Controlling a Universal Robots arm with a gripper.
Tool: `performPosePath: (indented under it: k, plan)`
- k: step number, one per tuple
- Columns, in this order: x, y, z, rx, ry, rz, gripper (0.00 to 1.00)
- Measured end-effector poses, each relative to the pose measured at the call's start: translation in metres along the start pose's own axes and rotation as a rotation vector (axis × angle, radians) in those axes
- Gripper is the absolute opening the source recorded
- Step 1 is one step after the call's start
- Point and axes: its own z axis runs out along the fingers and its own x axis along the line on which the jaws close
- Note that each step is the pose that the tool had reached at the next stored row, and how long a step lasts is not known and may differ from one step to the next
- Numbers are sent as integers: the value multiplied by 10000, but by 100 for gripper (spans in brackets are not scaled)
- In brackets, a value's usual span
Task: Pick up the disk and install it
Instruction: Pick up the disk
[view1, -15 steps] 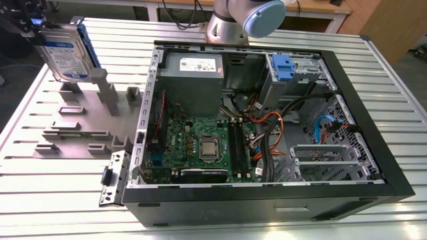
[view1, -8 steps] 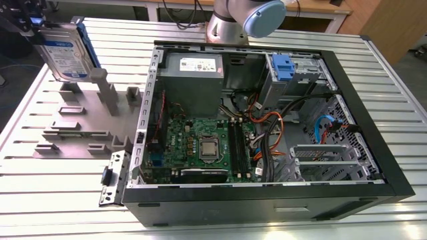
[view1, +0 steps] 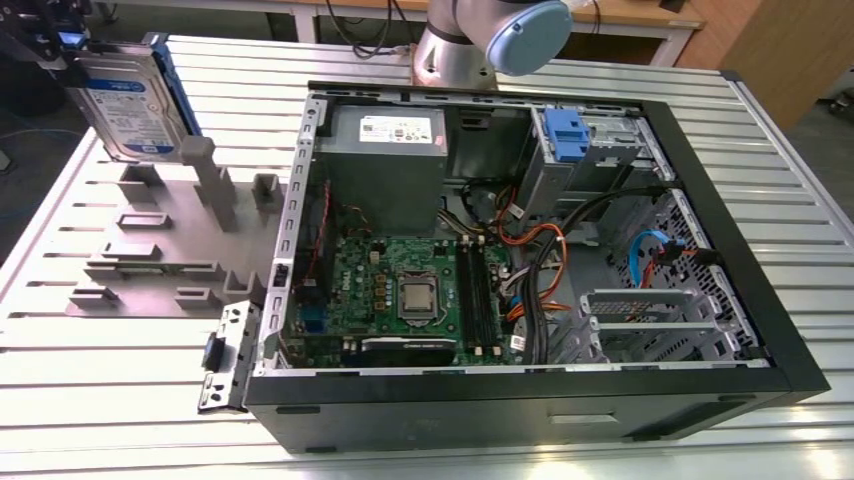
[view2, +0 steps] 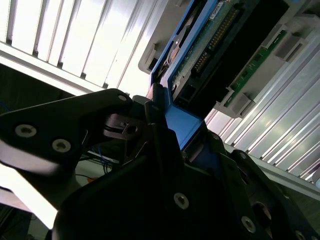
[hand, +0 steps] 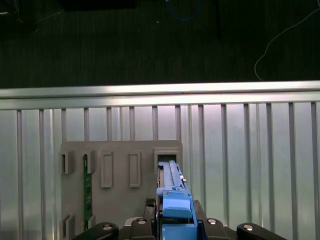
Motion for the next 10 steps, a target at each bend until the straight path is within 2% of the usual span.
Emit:
performPosePath:
  k: [10]
  plan:
    - [0, 0, -18, -1, 0, 0, 36]
